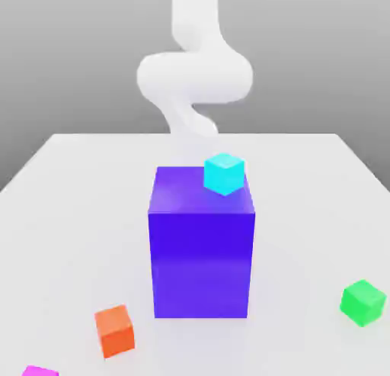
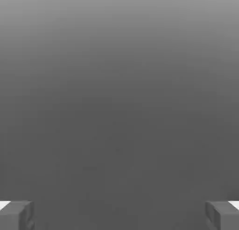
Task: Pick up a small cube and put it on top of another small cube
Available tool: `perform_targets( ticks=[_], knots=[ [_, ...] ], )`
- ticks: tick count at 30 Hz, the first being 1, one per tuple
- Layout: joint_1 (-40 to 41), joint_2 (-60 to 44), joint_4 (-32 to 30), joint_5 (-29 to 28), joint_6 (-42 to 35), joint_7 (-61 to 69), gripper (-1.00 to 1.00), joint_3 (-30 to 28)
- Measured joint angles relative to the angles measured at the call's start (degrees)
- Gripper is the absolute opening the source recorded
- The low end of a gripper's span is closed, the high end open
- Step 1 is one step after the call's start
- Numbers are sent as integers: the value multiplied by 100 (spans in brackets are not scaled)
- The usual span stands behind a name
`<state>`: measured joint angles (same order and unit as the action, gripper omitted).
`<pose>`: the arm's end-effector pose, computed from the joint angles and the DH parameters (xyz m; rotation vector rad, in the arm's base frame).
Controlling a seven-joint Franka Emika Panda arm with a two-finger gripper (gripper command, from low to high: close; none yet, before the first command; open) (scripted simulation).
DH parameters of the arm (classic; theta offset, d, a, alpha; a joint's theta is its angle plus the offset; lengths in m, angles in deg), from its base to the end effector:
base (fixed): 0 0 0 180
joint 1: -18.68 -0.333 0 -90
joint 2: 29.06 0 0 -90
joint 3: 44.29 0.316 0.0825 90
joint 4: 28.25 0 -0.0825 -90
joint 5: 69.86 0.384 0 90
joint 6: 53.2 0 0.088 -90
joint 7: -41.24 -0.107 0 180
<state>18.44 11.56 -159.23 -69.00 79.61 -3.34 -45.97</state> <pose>0.3785 -0.0133 0.6870 -2.4629 1.0551 -0.9491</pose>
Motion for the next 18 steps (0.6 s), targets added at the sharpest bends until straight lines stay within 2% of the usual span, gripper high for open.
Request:
perform_targets(
  ticks=[18],
  knots=[
    [68, -3775, 589, 881, 723, 1108, 0, -1076]
  ],
)
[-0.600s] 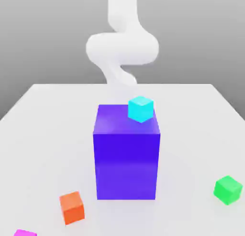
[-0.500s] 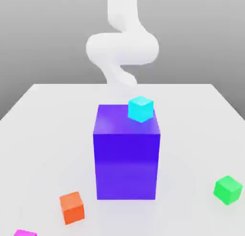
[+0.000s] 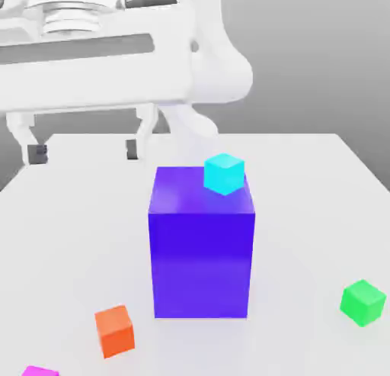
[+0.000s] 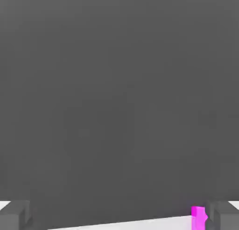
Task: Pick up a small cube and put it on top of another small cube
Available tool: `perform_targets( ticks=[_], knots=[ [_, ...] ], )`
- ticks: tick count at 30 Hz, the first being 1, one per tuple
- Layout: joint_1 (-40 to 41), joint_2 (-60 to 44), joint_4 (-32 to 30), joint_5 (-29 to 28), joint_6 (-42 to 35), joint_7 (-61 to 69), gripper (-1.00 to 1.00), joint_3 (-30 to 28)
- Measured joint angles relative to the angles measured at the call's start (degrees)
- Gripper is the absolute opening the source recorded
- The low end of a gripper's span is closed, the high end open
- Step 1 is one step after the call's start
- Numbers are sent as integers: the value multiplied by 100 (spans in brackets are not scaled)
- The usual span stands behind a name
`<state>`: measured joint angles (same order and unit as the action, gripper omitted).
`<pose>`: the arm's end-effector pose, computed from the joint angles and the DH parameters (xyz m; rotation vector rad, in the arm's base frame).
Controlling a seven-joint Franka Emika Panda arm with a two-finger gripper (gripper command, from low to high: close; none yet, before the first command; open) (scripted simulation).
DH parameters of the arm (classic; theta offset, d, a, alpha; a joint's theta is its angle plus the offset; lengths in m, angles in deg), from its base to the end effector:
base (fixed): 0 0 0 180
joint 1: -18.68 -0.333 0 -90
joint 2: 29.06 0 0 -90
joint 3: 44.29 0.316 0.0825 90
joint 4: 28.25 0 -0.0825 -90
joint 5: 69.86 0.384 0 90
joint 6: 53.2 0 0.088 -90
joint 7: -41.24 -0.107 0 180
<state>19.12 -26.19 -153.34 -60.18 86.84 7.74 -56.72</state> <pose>0.5380 -0.1238 0.4422 -2.6161 1.3018 -0.4110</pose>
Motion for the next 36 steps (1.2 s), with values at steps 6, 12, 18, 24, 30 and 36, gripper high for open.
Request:
perform_targets(
  ticks=[6, 12, 18, 24, 30, 36],
  knots=[
    [277, -1239, 193, 242, 244, 331, 0, -76],
    [547, -2445, 376, 301, 515, 540, 0, -163],
    [844, -3666, 623, 487, 1129, 757, 0, -8],
    [888, -3816, 660, 543, 1232, 798, -100, 46],
    [668, -3132, 466, 299, 741, 630, -100, -153],
    [-269, -2474, -202, -50, 750, 452, -100, 411]
  ],
)
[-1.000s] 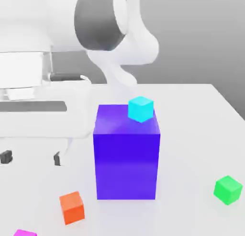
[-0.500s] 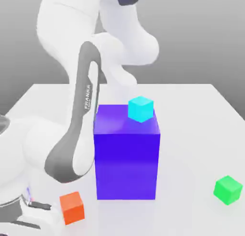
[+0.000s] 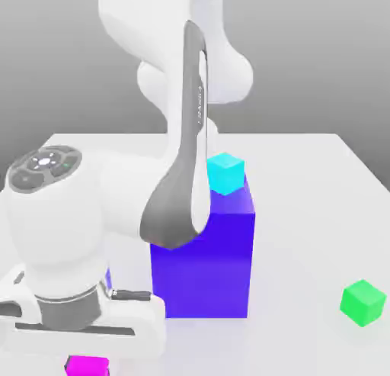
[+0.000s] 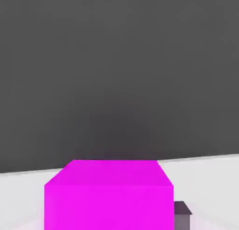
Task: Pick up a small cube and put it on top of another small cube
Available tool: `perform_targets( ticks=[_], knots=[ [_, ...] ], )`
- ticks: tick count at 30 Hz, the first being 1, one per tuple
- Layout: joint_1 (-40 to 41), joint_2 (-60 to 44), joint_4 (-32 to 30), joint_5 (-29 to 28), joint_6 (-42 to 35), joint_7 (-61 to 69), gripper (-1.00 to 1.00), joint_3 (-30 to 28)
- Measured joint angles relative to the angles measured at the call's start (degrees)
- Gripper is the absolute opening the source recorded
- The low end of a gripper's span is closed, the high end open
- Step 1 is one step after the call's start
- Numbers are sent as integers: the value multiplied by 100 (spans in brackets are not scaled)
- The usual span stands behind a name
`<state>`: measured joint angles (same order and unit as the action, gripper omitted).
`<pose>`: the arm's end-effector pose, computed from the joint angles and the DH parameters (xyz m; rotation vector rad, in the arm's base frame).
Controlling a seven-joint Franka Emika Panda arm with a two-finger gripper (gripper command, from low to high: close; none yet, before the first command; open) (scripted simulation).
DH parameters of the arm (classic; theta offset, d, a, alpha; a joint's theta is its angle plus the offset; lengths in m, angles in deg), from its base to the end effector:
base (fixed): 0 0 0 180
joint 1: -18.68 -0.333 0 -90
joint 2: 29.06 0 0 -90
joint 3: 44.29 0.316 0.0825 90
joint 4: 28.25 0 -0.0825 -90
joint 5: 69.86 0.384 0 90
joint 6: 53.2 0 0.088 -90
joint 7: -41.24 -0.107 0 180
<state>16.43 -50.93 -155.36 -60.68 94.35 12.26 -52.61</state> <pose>0.5450 -0.0621 0.2020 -2.9053 1.1236 0.0365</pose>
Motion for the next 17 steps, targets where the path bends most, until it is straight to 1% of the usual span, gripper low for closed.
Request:
perform_targets(
  ticks=[5, 10, 12, 14, 15, 17],
  knots=[
    [-793, 584, -663, -342, 109, -160, -100, 558],
    [-1676, 1204, -1394, -783, 281, -394, -100, 1274],
    [-2085, 1133, -1526, -1044, 501, -580, -100, 1560],
    [-2529, 713, -1531, -1434, 928, -865, -100, 1672],
    [-2629, 595, -1527, -1525, 1043, -933, 100, 1676],
    [-2629, 595, -1527, -1525, 1043, -933, 100, 1676]
  ],
)
